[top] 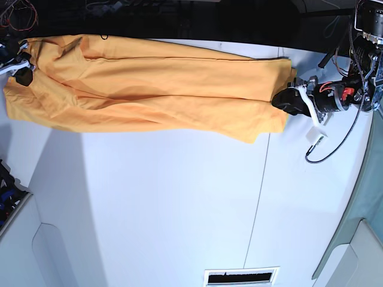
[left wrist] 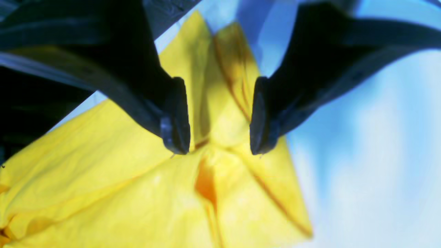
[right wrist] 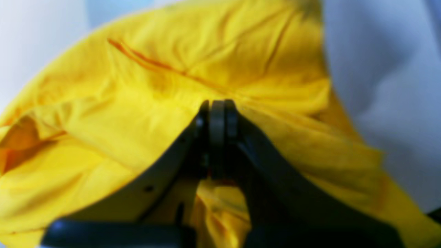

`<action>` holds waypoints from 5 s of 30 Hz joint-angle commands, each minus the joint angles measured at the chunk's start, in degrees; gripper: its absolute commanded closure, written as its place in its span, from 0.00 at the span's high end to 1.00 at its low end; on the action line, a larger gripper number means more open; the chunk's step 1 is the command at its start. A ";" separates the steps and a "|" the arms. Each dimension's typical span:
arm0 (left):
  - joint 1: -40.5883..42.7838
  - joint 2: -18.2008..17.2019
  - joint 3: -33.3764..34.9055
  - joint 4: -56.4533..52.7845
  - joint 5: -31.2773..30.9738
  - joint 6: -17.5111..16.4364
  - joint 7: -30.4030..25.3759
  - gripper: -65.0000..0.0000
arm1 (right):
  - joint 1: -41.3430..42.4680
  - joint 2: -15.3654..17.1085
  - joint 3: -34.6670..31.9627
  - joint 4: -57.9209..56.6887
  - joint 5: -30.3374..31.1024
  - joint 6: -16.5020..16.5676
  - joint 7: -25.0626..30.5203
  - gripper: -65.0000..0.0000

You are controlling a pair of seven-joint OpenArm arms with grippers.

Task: Layout the t-shirt on the table in an organized manner, then fold the t-shirt properly
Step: 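Pull the folded shirt ends apart with both grippers to straighten it, then carry the hem end with the left gripper over toward the collar end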

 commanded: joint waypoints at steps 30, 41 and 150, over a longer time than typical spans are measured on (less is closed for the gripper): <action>0.74 2.64 -18.99 -3.98 -0.83 -0.83 -0.57 0.63 | 5.77 1.14 -9.03 -2.16 -4.92 0.42 1.77 0.00; 2.93 3.58 -18.29 -5.33 -0.33 -0.76 -0.42 0.63 | 6.08 1.14 -9.03 -2.16 -4.85 0.42 1.77 0.00; -7.06 38.10 12.79 4.33 17.27 1.95 -4.00 0.55 | 11.52 5.88 -10.38 -11.50 2.99 1.27 -0.81 0.58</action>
